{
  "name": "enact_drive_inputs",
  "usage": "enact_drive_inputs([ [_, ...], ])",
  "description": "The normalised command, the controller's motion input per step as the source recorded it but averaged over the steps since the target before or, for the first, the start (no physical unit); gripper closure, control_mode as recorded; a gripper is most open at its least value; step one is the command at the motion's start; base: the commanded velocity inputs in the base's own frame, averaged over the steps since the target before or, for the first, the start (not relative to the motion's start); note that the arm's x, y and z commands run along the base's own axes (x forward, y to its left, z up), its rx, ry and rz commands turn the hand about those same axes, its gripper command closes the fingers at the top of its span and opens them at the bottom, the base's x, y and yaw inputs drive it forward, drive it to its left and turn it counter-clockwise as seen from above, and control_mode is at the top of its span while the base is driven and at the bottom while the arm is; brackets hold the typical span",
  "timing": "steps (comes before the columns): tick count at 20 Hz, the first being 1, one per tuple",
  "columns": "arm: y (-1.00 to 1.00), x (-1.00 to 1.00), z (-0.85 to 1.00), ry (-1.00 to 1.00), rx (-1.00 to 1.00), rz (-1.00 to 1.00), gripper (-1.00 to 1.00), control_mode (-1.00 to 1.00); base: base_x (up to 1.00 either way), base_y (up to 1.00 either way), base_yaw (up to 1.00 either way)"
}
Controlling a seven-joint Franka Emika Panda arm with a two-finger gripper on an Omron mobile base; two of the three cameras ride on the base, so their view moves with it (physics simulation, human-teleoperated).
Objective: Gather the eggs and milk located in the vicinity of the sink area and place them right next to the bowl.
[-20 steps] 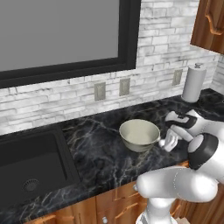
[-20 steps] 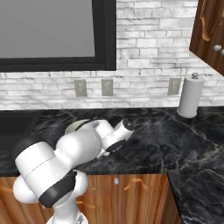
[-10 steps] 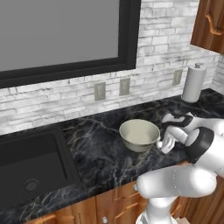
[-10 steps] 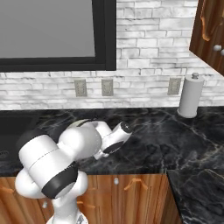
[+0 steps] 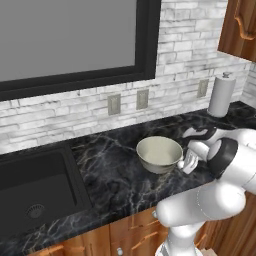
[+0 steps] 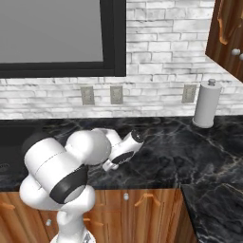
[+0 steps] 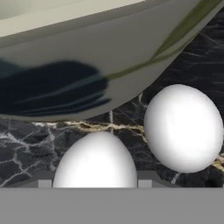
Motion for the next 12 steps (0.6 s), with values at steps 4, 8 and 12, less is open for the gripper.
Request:
enact_drive_inputs([
  [4, 0.0, 0.0, 0.0, 0.0, 0.0, 0.0, -1.0, -1.0, 0.0, 0.0, 0.0],
  [8, 0.0, 0.0, 0.0, 0.0, 0.0, 0.0, -1.0, -1.0, 0.0, 0.0, 0.0],
  [12, 0.0, 0.0, 0.0, 0.0, 0.0, 0.0, -1.0, -1.0, 0.0, 0.0, 0.0],
])
